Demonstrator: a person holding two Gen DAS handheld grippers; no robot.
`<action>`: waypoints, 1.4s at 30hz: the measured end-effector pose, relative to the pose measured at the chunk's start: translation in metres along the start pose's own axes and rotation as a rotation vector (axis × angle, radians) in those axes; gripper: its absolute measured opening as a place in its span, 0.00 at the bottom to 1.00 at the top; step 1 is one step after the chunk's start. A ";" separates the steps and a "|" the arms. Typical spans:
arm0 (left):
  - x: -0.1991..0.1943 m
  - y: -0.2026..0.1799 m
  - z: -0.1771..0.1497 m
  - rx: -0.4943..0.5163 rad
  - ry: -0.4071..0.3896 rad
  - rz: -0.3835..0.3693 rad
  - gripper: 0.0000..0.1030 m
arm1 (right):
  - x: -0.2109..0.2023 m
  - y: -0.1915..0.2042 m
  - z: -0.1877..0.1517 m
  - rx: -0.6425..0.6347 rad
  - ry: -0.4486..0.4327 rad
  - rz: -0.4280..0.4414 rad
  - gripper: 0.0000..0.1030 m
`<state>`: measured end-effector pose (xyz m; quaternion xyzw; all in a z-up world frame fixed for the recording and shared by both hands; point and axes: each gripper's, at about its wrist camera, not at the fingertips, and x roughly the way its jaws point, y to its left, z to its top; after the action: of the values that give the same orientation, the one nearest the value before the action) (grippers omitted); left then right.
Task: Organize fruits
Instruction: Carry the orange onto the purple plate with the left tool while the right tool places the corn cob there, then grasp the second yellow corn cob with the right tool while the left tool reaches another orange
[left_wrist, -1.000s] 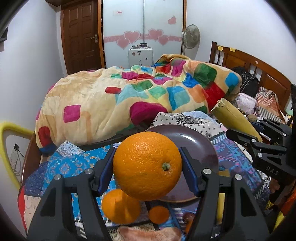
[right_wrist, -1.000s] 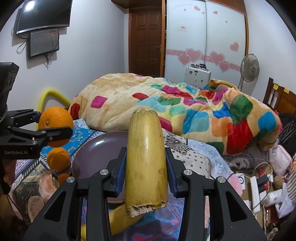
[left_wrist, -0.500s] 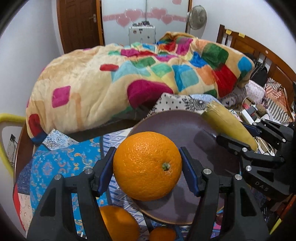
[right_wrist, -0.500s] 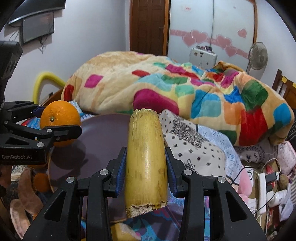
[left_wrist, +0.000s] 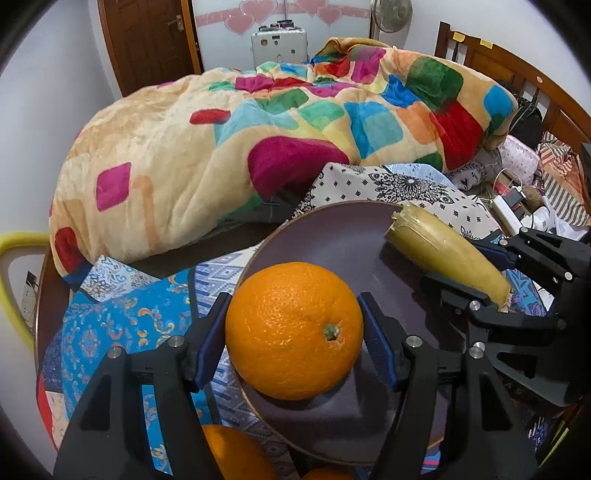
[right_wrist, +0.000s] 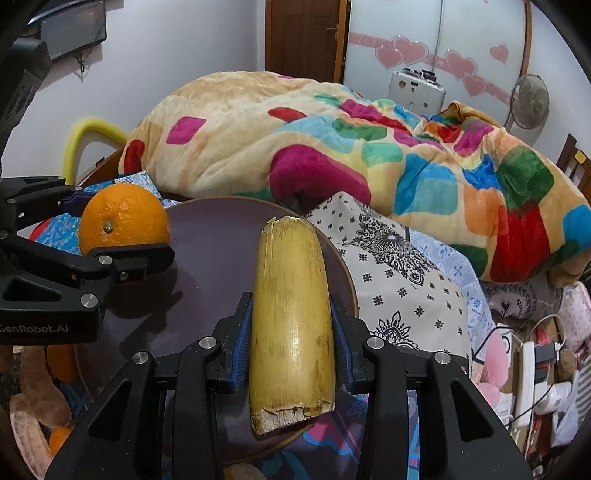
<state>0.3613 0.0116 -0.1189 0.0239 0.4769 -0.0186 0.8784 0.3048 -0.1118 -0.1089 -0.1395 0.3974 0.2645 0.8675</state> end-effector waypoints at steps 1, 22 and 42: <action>0.002 0.000 0.000 -0.003 0.006 -0.005 0.65 | 0.000 0.000 0.000 -0.005 0.002 -0.002 0.35; -0.075 0.009 -0.014 -0.003 -0.183 0.039 0.78 | -0.047 0.015 -0.002 -0.002 -0.075 -0.021 0.35; -0.124 0.017 -0.117 -0.010 -0.211 0.077 0.89 | -0.100 0.063 -0.067 -0.030 -0.122 -0.048 0.61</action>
<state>0.1966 0.0370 -0.0779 0.0358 0.3805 0.0150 0.9240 0.1733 -0.1252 -0.0778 -0.1457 0.3363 0.2577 0.8940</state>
